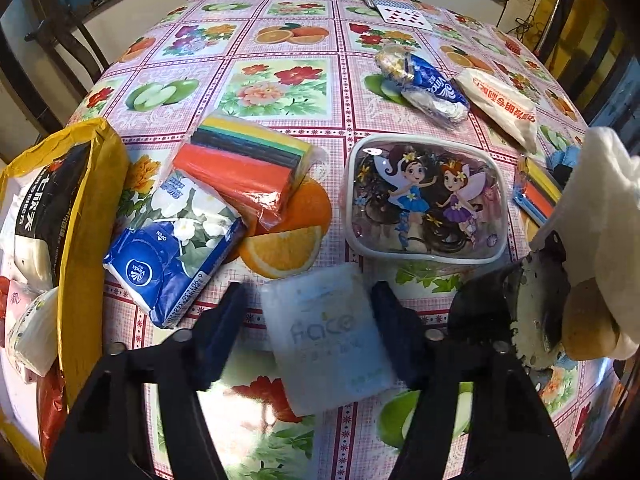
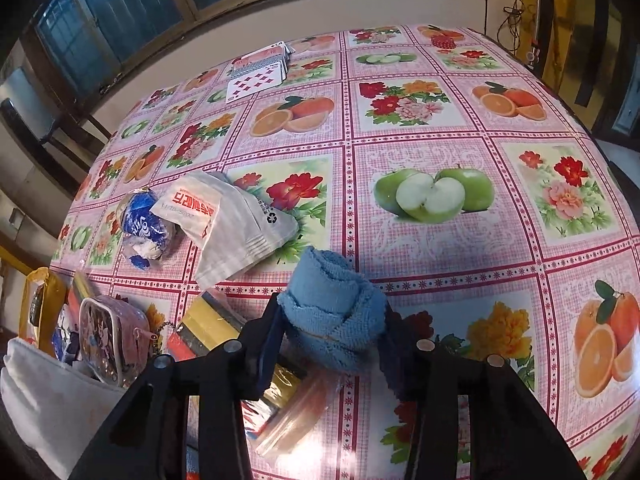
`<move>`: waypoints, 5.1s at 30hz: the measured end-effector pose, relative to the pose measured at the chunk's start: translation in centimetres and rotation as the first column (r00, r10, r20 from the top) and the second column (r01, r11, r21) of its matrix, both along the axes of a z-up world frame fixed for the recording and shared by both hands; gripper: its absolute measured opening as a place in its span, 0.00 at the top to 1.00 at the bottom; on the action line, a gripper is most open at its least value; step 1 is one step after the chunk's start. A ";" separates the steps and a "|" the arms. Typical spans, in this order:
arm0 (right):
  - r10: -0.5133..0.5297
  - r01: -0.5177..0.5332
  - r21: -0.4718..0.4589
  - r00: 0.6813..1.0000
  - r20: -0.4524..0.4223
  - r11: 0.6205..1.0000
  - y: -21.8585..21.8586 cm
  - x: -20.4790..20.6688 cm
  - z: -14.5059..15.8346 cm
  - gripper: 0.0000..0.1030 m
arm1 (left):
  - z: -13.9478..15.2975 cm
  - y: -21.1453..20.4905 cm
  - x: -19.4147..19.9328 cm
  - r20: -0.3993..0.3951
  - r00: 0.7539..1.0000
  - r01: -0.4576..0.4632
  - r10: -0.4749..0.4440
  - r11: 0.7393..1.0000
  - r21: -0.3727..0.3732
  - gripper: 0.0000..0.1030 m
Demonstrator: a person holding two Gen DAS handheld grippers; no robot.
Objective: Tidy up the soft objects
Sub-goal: 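Carry the Face pack into the tray with the left tool while the right drops the blue towel there, then move both tools back over the table toward the remaining items, then grasp the blue floral tissue pack with the left tool while the right grasps the striped bar pack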
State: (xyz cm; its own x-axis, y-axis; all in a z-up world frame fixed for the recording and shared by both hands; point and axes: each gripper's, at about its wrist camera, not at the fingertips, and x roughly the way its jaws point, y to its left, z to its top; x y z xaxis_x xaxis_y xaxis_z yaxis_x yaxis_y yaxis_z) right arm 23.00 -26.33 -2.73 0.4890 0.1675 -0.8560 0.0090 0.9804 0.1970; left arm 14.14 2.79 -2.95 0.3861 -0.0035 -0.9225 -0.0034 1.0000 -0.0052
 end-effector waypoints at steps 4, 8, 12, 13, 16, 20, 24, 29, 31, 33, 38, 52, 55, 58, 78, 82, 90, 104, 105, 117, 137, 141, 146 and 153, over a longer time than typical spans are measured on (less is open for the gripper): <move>0.007 -0.008 0.033 1.000 0.015 0.999 -1.1 -2.2 0.5 0.56 | 0.2 0.0 -0.3 -0.007 1.000 0.019 -0.019 1.000 -0.016 0.55; 0.023 -0.026 0.062 0.998 0.052 0.998 -1.7 -4.9 1.7 0.56 | 0.4 0.6 -1.2 0.001 1.000 0.016 -0.016 0.998 -0.060 0.58; 0.046 -0.053 0.075 0.995 0.093 0.996 -1.6 -7.7 3.2 0.57 | 0.8 1.1 -2.5 0.013 1.000 0.019 -0.018 0.996 -0.082 0.58; 0.052 -0.060 0.078 0.994 0.099 0.995 -1.6 -8.4 3.5 0.57 | 0.9 1.2 -2.9 0.018 1.000 0.021 -0.020 0.996 -0.087 0.58; 0.070 -0.082 0.102 0.991 0.114 0.991 -1.2 -10.2 4.2 0.57 | 1.4 1.7 -4.0 0.029 0.999 0.025 -0.022 0.995 -0.101 0.58; 0.115 -0.130 0.120 0.985 0.124 0.984 0.4 -12.5 5.2 0.57 | 2.7 2.2 -5.6 0.063 0.998 0.037 -0.030 0.993 -0.109 0.58; 0.178 -0.195 0.119 0.974 0.140 0.974 3.0 -14.4 6.3 0.57 | 4.1 3.0 -7.3 0.095 0.995 0.054 -0.044 0.993 -0.109 0.58; 0.279 -0.301 0.118 0.944 0.174 0.946 7.5 -16.8 8.3 0.56 | 6.1 5.7 -9.2 0.133 0.991 0.040 -0.026 0.994 -0.100 0.58; 0.327 -0.351 0.115 0.927 0.183 0.929 9.7 -17.6 9.1 0.56 | 6.8 7.3 -9.8 0.150 0.989 0.022 -0.008 0.995 -0.093 0.58; 0.373 -0.398 0.115 0.908 0.192 0.910 12.1 -18.1 9.6 0.56 | 7.6 9.1 -10.5 0.169 0.986 -0.002 0.016 0.997 -0.082 0.58; 0.481 -0.510 0.130 0.854 0.199 0.851 19.1 -18.2 10.1 0.55 | 8.8 14.5 -11.7 0.198 0.976 -0.088 0.096 0.995 -0.051 0.58; 0.630 -0.649 0.149 0.760 0.159 0.746 36.8 -14.2 7.7 0.55 | 5.7 26.0 -12.8 0.192 0.929 -0.322 0.317 0.947 -0.008 0.58; 0.638 -0.655 0.129 0.755 0.152 0.745 39.4 -13.3 7.0 0.55 | 5.5 26.9 -13.1 0.215 0.915 -0.350 0.342 0.937 -0.001 0.58; 0.647 -0.660 0.122 0.751 0.132 0.741 41.4 -12.2 6.0 0.55 | 5.3 27.5 -13.2 0.237 0.904 -0.369 0.356 0.929 0.014 0.58; 0.634 -0.648 0.053 0.757 0.162 0.760 44.2 -11.2 4.3 0.39 | 4.3 28.1 -14.1 0.362 0.833 -0.472 0.418 0.879 0.071 0.30; 0.630 -0.651 0.066 0.752 0.194 0.756 42.6 -12.1 5.7 0.38 | 4.5 27.8 -14.4 0.370 0.832 -0.473 0.413 0.877 0.086 0.28; 0.578 -0.620 0.072 0.762 0.292 0.781 32.7 -14.6 10.5 0.24 | 6.7 25.8 -15.1 0.310 0.873 -0.385 0.375 0.922 -0.031 0.28; 0.327 -0.364 0.115 0.911 0.251 0.924 12.0 -14.6 9.5 0.18 | 8.7 10.8 -6.3 0.146 0.989 0.041 -0.021 0.989 -0.140 0.24; 0.314 -0.352 0.125 0.916 0.249 0.928 11.2 -14.7 9.3 0.18 | 8.2 9.6 -5.0 0.117 0.991 0.082 -0.067 0.989 -0.127 0.24; 0.211 -0.257 0.199 0.950 0.229 0.946 4.7 -13.8 7.8 0.18 | 1.9 6.0 2.4 -0.096 0.968 0.234 -0.233 0.972 0.002 0.24; 0.132 -0.160 0.208 0.981 0.142 0.965 2.4 -9.2 4.7 0.18 | 2.5 7.1 5.0 -0.073 0.963 0.263 -0.259 0.963 0.062 0.24; 0.128 -0.156 0.205 0.981 0.143 0.966 2.4 -9.0 4.5 0.18 | 1.2 6.8 5.4 -0.125 0.954 0.289 -0.274 0.950 0.121 0.24; 0.140 -0.166 0.179 0.979 0.149 0.970 2.7 -8.5 4.5 0.18 | 0.0 6.2 5.4 -0.152 0.943 0.313 -0.295 0.944 0.108 0.23; 0.286 -0.288 0.011 0.954 0.086 0.958 3.2 -4.8 2.8 0.14 | -0.6 5.5 3.2 -0.172 0.937 0.306 -0.303 0.952 -0.008 0.23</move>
